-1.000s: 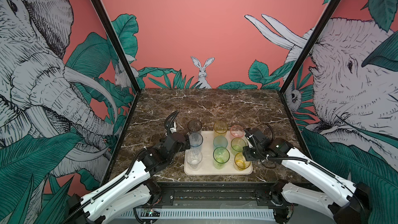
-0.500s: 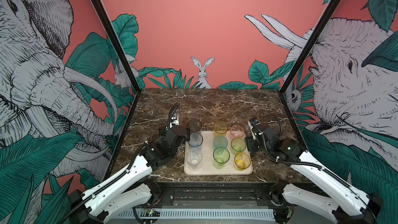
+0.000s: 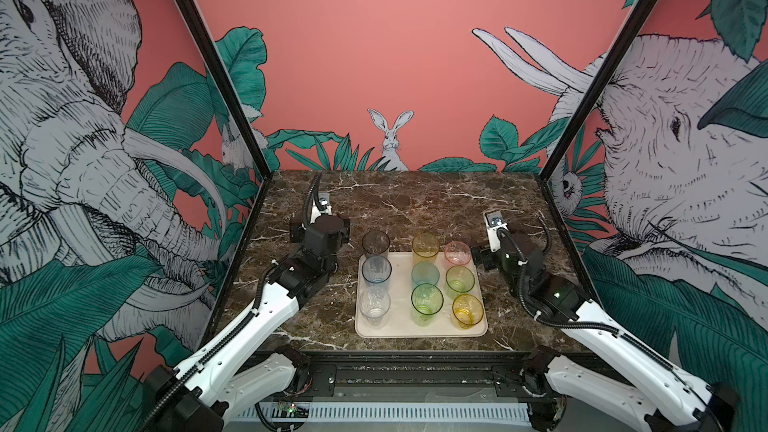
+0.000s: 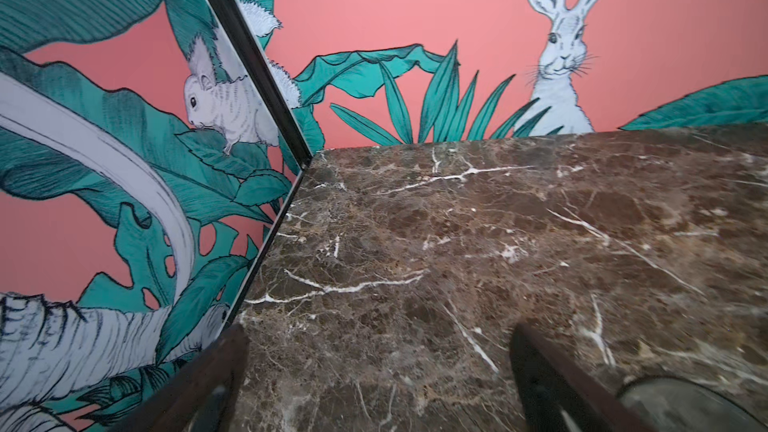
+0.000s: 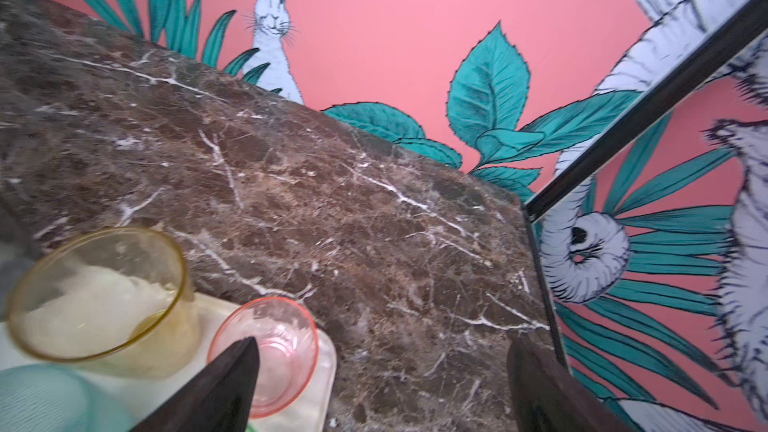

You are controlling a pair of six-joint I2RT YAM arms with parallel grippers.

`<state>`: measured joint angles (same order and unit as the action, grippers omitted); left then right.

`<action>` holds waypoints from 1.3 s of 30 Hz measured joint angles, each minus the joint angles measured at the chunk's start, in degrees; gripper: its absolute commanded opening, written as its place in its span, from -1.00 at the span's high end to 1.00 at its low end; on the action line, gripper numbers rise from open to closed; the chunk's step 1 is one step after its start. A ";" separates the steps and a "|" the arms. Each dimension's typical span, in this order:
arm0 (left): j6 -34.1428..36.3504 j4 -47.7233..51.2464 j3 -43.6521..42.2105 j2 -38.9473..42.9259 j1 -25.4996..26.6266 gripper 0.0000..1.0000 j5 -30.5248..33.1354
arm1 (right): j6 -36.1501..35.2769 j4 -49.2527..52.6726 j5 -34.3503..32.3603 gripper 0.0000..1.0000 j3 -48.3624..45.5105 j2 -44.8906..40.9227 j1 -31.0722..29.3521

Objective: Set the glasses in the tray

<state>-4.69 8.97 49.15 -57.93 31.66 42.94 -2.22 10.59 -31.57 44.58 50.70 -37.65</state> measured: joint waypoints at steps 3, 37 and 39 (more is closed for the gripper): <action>1.90 -4.68 -1.09 -0.96 -3.23 -0.99 -1.22 | -2.01 -6.08 -0.98 -0.98 -1.53 1.73 3.69; 7.91 -46.42 -25.09 -23.04 -21.90 -0.99 -14.75 | 2.47 -47.21 8.74 -0.99 -21.70 29.24 32.17; 8.44 -49.53 -25.14 -24.52 -22.32 -0.99 -15.72 | 2.51 -50.14 9.94 -0.99 -21.88 30.47 32.46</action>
<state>3.75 -40.56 24.01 -82.46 9.34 27.22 0.30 -39.55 -21.63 22.70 81.17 -5.19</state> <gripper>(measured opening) 0.992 0.992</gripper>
